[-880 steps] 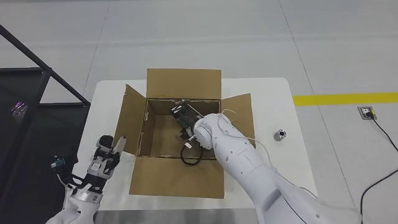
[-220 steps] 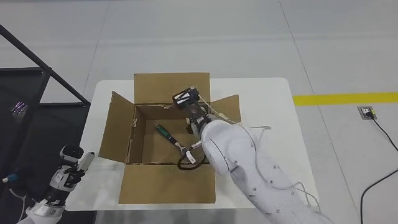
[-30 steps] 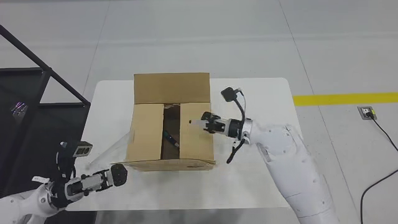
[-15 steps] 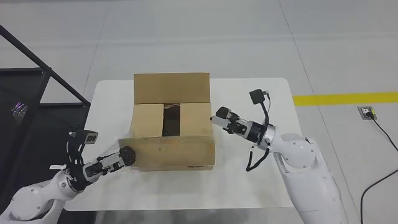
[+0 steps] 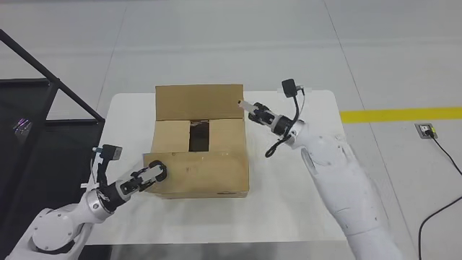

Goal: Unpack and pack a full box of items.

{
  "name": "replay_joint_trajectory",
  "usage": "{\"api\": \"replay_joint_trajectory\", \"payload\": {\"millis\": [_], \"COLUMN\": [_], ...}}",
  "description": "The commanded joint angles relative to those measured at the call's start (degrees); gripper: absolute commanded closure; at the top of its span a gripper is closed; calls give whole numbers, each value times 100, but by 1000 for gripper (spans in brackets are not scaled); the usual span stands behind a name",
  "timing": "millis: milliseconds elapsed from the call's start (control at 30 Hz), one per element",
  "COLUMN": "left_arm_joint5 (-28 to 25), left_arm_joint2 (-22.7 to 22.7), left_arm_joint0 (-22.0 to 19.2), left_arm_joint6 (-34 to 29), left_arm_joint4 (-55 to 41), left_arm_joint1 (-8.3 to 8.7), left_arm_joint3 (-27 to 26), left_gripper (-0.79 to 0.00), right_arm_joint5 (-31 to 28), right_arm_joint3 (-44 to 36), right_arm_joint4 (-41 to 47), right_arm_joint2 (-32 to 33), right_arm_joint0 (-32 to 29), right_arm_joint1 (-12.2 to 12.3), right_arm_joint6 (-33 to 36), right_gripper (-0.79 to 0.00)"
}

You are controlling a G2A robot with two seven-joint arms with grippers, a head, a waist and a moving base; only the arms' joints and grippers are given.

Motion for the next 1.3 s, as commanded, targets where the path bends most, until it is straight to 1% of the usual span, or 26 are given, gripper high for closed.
{"api": "replay_joint_trajectory", "payload": {"millis": [0,100,200,300,467,667,833,900,1033,1100,1200,1267], "left_arm_joint5": [56,145,195,234,268,302,320,344,439,489,539,588], "left_arm_joint2": [10,39,69,111,157,162,156,160,176,180,198,209], "left_arm_joint0": [4,-2,2,10,-14,-31,-32,-42,-57,-66,-76,-80], "left_arm_joint6": [145,352,552,684,749,742,701,714,807,898,988,1063], "left_arm_joint4": [48,121,314,441,492,521,539,581,765,893,1018,1174], "left_arm_joint1": [-17,-44,-68,-93,-128,-159,-180,-189,-209,-220,-238,-248], "left_arm_joint3": [37,47,27,4,28,42,53,55,31,5,-30,-53], "left_gripper": [-785,-785,-785,-785,-785,-785,-785,-785,-785,-785,-785,-785], "right_arm_joint5": [-114,-193,-279,-424,-558,-931,-1463,-1744,-2245,-2444,-2586,-2375], "right_arm_joint3": [812,1713,2461,3038,3661,4108,4361,4397,4389,4335,4220,3979], "right_arm_joint4": [102,110,178,329,454,776,1187,1426,1951,2231,2539,2619], "right_arm_joint2": [-173,-448,-689,-858,-1057,-1050,-835,-712,-453,-333,-207,-214], "right_arm_joint0": [492,1042,1450,1747,2065,2247,2340,2338,2292,2244,2191,2119], "right_arm_joint1": [-88,-241,-411,-568,-789,-936,-899,-858,-746,-691,-620,-588], "right_arm_joint6": [-167,-465,-665,-608,-480,-177,76,345,1172,1724,2448,2661], "right_gripper": [-785,-785,-785,-785,-785,-785,-785,-785,-785,-785,-785,-785]}}
